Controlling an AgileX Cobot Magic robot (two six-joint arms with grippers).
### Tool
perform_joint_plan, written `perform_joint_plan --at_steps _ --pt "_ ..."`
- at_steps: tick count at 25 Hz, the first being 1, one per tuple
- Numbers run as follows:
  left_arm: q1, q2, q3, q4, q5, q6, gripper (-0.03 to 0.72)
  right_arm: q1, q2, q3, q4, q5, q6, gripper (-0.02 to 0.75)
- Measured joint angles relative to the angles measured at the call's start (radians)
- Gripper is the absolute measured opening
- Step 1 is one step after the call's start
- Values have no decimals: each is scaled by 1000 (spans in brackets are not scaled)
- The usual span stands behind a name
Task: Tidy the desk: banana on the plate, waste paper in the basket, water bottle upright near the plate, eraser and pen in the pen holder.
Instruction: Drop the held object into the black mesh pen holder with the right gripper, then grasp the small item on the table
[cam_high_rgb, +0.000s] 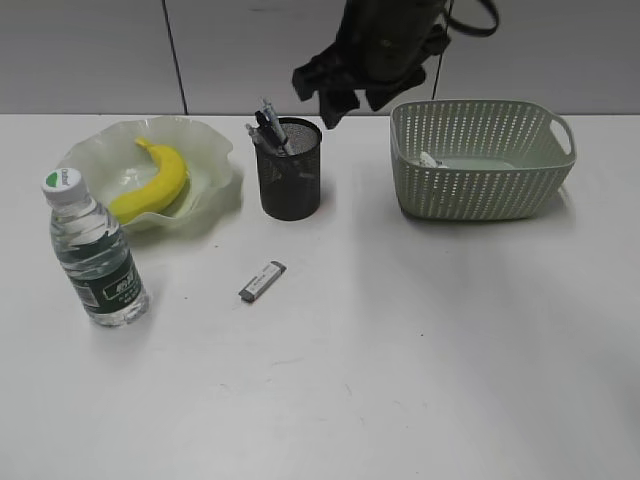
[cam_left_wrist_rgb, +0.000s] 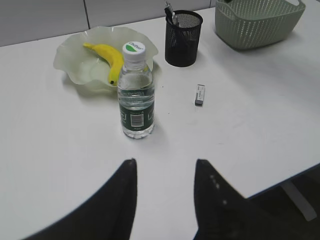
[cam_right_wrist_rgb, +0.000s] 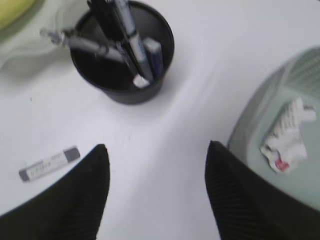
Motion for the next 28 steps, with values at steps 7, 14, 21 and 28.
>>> perform_joint_plan --at_steps 7,14,21,28 --pt "0 0 0 0 0 0 289 0 -346 229 -13 175 -2 454" --pt "0 0 0 0 0 0 289 0 -863 681 -19 186 -3 434" --pt "0 0 0 1 0 0 289 0 -1410 1083 -14 235 -3 433" --pt "0 54 0 -21 -1 35 289 0 -1904 1262 0 238 -3 398"
